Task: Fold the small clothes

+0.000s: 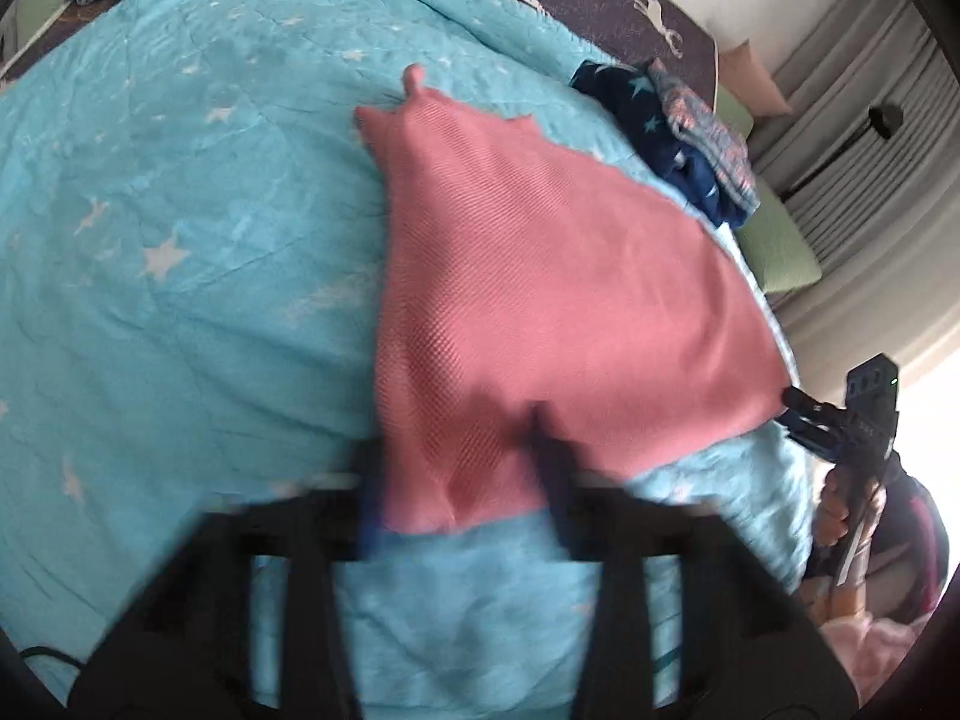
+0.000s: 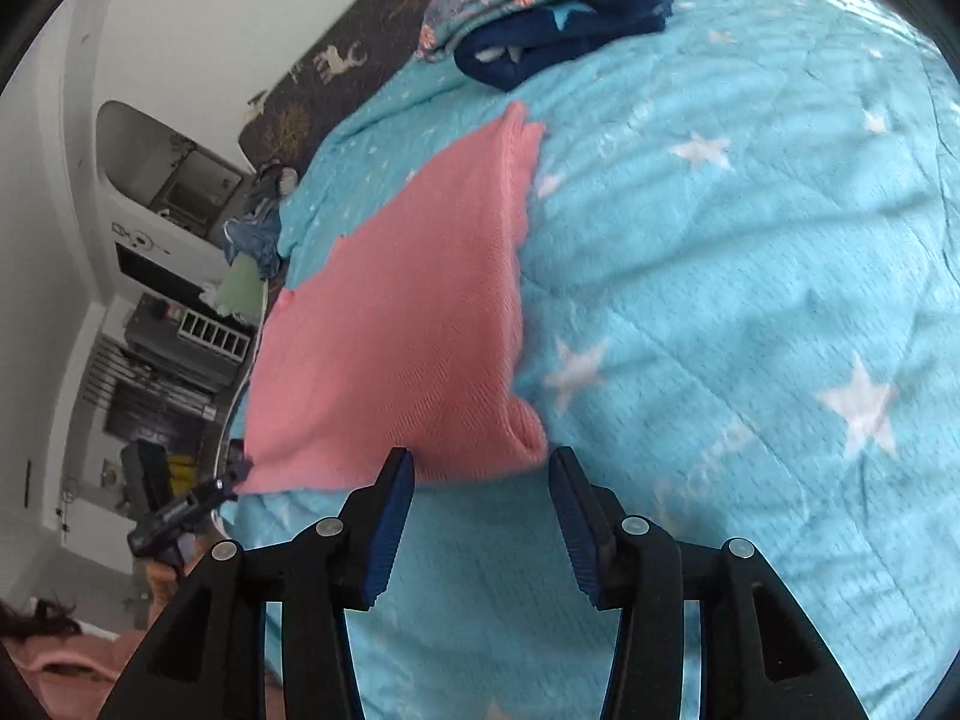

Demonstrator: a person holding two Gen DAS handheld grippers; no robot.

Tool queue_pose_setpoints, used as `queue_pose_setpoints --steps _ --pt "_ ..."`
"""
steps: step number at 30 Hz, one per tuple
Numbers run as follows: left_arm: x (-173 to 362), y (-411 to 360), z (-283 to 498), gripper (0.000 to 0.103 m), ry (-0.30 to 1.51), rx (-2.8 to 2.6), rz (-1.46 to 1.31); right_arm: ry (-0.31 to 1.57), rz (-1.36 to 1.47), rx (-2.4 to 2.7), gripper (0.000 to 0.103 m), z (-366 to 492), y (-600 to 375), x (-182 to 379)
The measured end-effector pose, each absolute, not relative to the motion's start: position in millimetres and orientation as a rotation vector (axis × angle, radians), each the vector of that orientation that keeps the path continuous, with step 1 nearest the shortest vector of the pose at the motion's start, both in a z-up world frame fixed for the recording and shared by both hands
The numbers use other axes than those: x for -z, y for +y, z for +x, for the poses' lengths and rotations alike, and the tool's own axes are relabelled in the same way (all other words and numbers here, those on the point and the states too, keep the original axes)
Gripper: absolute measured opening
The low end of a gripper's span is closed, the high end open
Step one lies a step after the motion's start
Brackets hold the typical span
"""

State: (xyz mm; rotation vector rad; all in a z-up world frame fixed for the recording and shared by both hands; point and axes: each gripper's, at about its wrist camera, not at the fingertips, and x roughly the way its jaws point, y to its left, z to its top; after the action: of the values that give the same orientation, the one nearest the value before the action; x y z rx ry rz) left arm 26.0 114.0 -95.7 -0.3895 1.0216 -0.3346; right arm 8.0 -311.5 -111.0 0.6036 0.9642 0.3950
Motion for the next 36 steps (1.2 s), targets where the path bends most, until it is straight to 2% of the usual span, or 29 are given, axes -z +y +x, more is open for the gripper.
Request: queue_pose_setpoints --steps 1,2,3,7,8,13,15,17,19,20,21,23,24,25,26,33,35,36 --pt "91.1 113.2 27.3 0.014 1.009 0.344 -0.419 0.938 0.607 -0.386 0.044 13.6 -307.7 105.2" --pt "83.7 114.0 25.2 0.014 0.975 0.349 -0.437 0.900 0.601 -0.390 0.035 18.1 -302.5 96.1" --pt "69.2 112.2 21.6 0.013 0.920 0.356 -0.438 0.874 0.580 -0.395 0.007 18.6 -297.8 87.0" --pt "44.9 115.0 12.7 0.012 0.863 0.326 -0.362 0.871 0.464 -0.217 0.007 12.6 -297.3 63.4" --pt "47.1 116.8 11.6 0.006 0.876 0.316 -0.354 0.897 0.461 -0.188 0.007 11.8 -300.5 66.1" --pt "84.2 131.9 1.3 0.005 0.990 0.259 -0.389 1.035 0.420 -0.021 0.009 -6.0 -315.5 93.0" --pt "90.6 134.8 -1.9 0.006 1.002 0.252 -0.417 1.033 0.421 0.012 0.010 -14.5 -322.3 95.7" --pt "90.2 134.8 -2.0 0.012 1.003 0.252 -0.422 0.999 0.404 -0.009 0.010 -18.6 -319.6 85.9" --pt "88.2 133.2 -3.6 0.045 1.002 0.250 -0.408 0.964 0.337 -0.087 0.016 -16.4 -299.1 68.6" --pt "87.5 132.5 -4.6 0.052 0.999 0.258 -0.402 0.958 0.301 -0.128 0.017 -17.1 -286.0 61.4" --pt "87.8 129.2 -4.2 0.054 0.997 0.272 -0.393 0.953 0.248 -0.188 0.024 -13.7 -265.1 54.5" --pt "92.9 125.6 -6.1 0.054 1.014 0.295 -0.378 0.955 0.145 -0.314 0.030 -8.4 -221.1 47.2" --pt "97.3 122.0 -6.1 0.044 1.031 0.298 -0.362 0.964 0.105 -0.363 0.031 -7.6 -199.5 47.3" --pt "100.0 119.9 -6.1 0.019 1.036 0.299 -0.349 0.975 0.065 -0.415 0.032 -5.7 -179.1 48.7" --pt "101.8 118.4 -6.7 0.014 1.043 0.303 -0.339 0.988 0.023 -0.472 0.032 -4.1 -155.6 51.7" --pt "76.9 151.1 -20.1 0.014 0.943 0.260 -0.370 1.038 -0.234 -0.743 0.033 -13.3 -26.8 77.1" --pt "75.8 160.7 -24.4 0.021 0.932 0.223 -0.352 1.021 -0.305 -0.770 0.038 -14.8 -2.2 81.3" --pt "76.2 168.1 -26.8 0.028 0.927 0.205 -0.360 1.001 -0.346 -0.766 0.043 -15.4 9.3 82.2"
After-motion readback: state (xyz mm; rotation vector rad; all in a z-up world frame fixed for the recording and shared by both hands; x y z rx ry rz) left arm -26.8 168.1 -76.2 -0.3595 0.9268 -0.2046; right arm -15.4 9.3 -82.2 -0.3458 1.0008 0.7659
